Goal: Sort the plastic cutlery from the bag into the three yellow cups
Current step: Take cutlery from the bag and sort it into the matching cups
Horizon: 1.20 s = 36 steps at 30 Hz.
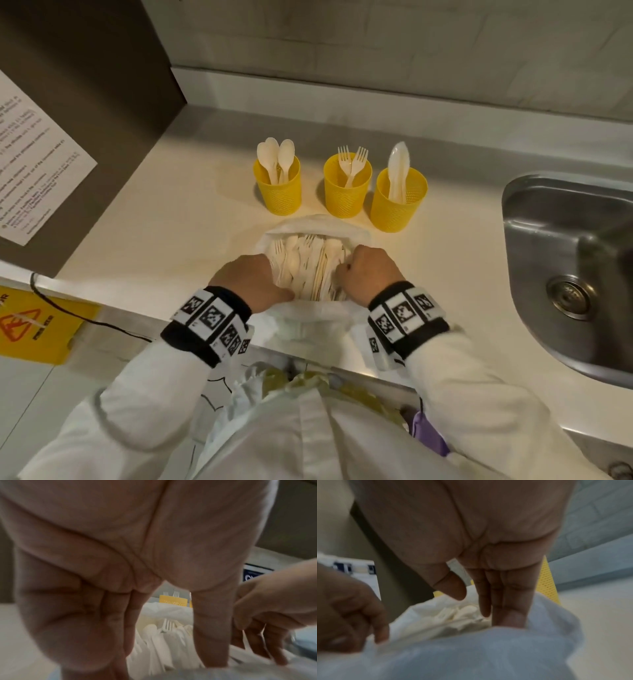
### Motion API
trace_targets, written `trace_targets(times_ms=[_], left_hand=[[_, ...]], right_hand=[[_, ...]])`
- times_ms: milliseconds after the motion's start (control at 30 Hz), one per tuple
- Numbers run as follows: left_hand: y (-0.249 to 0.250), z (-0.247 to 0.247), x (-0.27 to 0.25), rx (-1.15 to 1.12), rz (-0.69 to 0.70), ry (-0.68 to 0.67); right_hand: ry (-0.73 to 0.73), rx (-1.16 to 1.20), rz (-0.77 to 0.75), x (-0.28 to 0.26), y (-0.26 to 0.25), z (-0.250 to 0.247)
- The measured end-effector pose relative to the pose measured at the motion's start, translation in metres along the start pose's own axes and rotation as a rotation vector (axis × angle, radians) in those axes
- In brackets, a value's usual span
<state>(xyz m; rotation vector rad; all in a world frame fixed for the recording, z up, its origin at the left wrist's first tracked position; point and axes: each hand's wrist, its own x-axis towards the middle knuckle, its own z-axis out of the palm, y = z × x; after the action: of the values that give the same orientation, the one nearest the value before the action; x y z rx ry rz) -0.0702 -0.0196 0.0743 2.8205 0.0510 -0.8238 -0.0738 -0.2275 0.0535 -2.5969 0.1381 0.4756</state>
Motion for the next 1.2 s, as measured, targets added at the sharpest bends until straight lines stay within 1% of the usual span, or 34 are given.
trace_targets(times_ms=[67,267,367,500,567,667,833,1000,1100,1200], left_hand=[[0.005,0.003,0.005,0.105,-0.011,0.007],[0.012,0.019,0.016,0.098,-0.046,0.039],[0.009,0.026,0.022,0.02,0.012,0.106],[0.008,0.03,0.026,-0.142,0.087,0.182],[0.011,0.03,0.026,-0.221,0.077,0.202],[0.015,0.029,0.029,-0.277,0.055,0.225],[0.016,0.028,0.033,-0.38,0.059,0.225],[0.015,0.03,0.034,-0.324,0.051,0.137],[0.017,0.032,0.035,-0.348,0.054,0.152],[0.016,0.034,0.037,-0.399,0.031,0.169]], right_hand=[[-0.035,0.014,0.065,0.009,-0.001,0.003],[-0.045,0.095,0.124,0.026,0.006,0.009],[-0.008,0.174,0.12,0.028,0.01,0.007],[-0.001,0.406,0.172,0.027,0.014,0.006],[-0.006,0.38,0.156,0.026,0.015,0.008],[-0.018,0.297,0.114,0.028,0.012,0.012],[0.062,0.326,0.075,0.029,0.011,0.01],[0.036,0.297,0.068,0.03,0.012,0.009],[0.095,0.271,0.043,0.032,0.007,0.007],[0.064,0.202,0.06,0.036,0.005,0.01]])
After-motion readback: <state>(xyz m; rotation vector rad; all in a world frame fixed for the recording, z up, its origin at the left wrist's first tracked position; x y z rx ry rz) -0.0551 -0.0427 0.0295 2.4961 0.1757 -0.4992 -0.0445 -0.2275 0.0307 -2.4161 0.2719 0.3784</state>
